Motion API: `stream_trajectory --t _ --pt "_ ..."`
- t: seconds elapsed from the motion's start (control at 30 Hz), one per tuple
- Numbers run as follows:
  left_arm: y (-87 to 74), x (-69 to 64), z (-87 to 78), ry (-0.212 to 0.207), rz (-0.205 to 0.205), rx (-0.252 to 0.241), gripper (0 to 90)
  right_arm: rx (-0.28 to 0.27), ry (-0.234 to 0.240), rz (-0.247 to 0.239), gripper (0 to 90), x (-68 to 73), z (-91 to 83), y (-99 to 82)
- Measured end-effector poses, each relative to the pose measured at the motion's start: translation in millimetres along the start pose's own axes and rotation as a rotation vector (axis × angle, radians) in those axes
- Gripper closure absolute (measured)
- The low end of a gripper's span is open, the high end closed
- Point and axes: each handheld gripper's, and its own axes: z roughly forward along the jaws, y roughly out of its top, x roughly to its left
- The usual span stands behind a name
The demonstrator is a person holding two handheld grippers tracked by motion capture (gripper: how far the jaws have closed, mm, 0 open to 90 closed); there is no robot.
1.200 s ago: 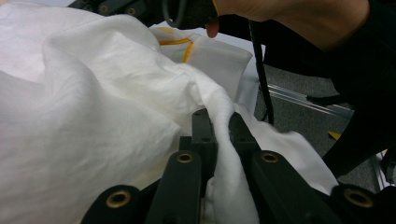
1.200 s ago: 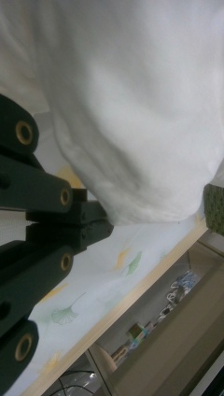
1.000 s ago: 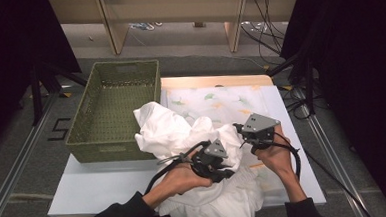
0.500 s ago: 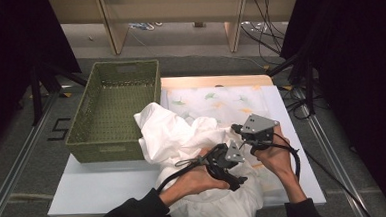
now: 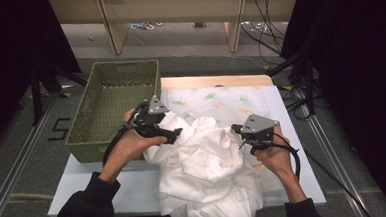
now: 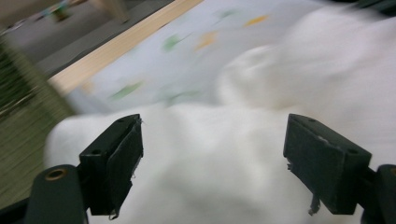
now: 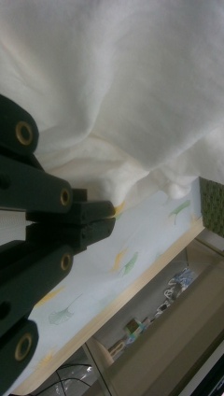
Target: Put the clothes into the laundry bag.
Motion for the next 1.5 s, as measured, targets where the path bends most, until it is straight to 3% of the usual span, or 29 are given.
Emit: stream_trajectory --t 0.03,0.07,0.17,0.2,0.27,0.33,0.4,0.43,0.47,0.5,0.53,0.63,0.73,0.77,0.83,0.93,1.1,1.2,1.27,1.3,1.4,1.47,1.5 --pt "-4.9 9.2 5.3 0.021 -0.005 0.027 18.9 -0.005 0.003 -0.015 90.0 -1.0 0.5 0.2" --pt "-10.5 14.5 10.5 0.02 -0.051 0.05 18.7 -0.004 0.002 -0.011 90.0 -1.1 0.7 0.1" --pt "-22.4 30.3 25.0 0.064 -0.061 0.103 20.7 -0.001 0.005 -0.012 90.0 -1.5 1.2 -1.3" --pt "-24.8 34.1 26.4 0.061 -0.04 0.123 22.8 -0.002 0.003 -0.01 90.0 -1.5 1.2 -1.1" --pt "-28.3 36.4 27.5 -0.001 -0.08 0.116 45.9 -0.005 0.005 -0.015 90.0 -1.6 1.0 -1.0" --pt "-28.4 36.9 25.4 0.02 -0.079 0.104 54.9 -0.003 0.007 -0.017 90.0 -1.4 0.9 -1.2" --pt "-27.4 38.1 18.8 -0.012 -0.149 0.068 61.1 -0.004 0.007 -0.008 90.0 -1.0 0.6 -0.5" --pt "-26.4 40.6 14.4 -0.024 -0.155 0.053 67.2 -0.003 0.007 -0.009 90.0 -1.1 0.7 -0.5" --pt "-25.6 41.5 11.3 -0.029 -0.136 0.045 72.6 -0.002 0.007 -0.017 90.0 -1.4 0.8 -1.0" --pt "-25.1 43.6 10.1 -0.051 -0.092 0.06 82.8 -0.001 0.006 -0.018 90.0 -1.4 0.8 -1.2" --pt "-26.0 44.4 10.1 -0.064 -0.126 0.057 85.2 -0.003 0.006 -0.02 90.0 -1.4 0.7 -1.0" --pt "-27.1 41.6 8.8 -0.077 -0.155 0.002 88.3 0.003 0.001 -0.004 90.0 0.0 0.6 -0.3" --pt "-15.6 19.9 -4.8 -0.212 -0.166 -0.076 88.5 -0.002 0.003 -0.013 90.0 -1.6 0.3 -0.5" --pt "-9.1 2.3 -9.5 -0.279 -0.154 -0.111 88.5 -0.005 0.001 -0.013 90.0 -2.1 0.7 -0.5" --pt "-2.0 -25.6 -11.5 -0.386 -0.116 -0.118 88.4 -0.005 0.001 -0.014 90.0 -2.1 1.0 -0.6" --pt "4.6 -78.5 3.9 -0.449 0.013 -0.074 88.4 -0.005 0.002 -0.003 90.0 -1.5 -1.2 -0.1" --pt "6.6 -136.7 36.0 -0.541 0.088 -0.004 88.1 -0.023 -0.018 -0.021 90.0 -2.4 -6.2 3.1" --pt "9.9 -160.3 50.5 -0.538 0.162 0.029 87.7 -0.032 -0.023 -0.023 90.0 -2.2 -10.6 6.9" --pt "11.5 -165.4 57.6 -0.546 0.168 0.031 87.6 -0.033 -0.026 -0.013 90.0 -1.3 -12.8 7.8" --pt "13.5 -175.1 74.4 -0.533 0.174 0.051 87.4 -0.049 -0.037 -0.035 90.0 -2.6 -17.9 11.5" --pt "14.6 -182.2 90.5 -0.488 0.179 0.062 86.2 -0.057 -0.036 -0.034 90.0 -1.6 -22.3 14.6" --pt "16.0 -181.0 94.7 -0.445 0.25 0.082 84.3 -0.056 -0.032 -0.035 90.0 -0.6 -24.1 15.7" --pt "15.8 -180.0 96.3 -0.446 0.203 0.064 83.2 -0.057 -0.027 -0.033 90.0 -0.4 -23.9 15.9"
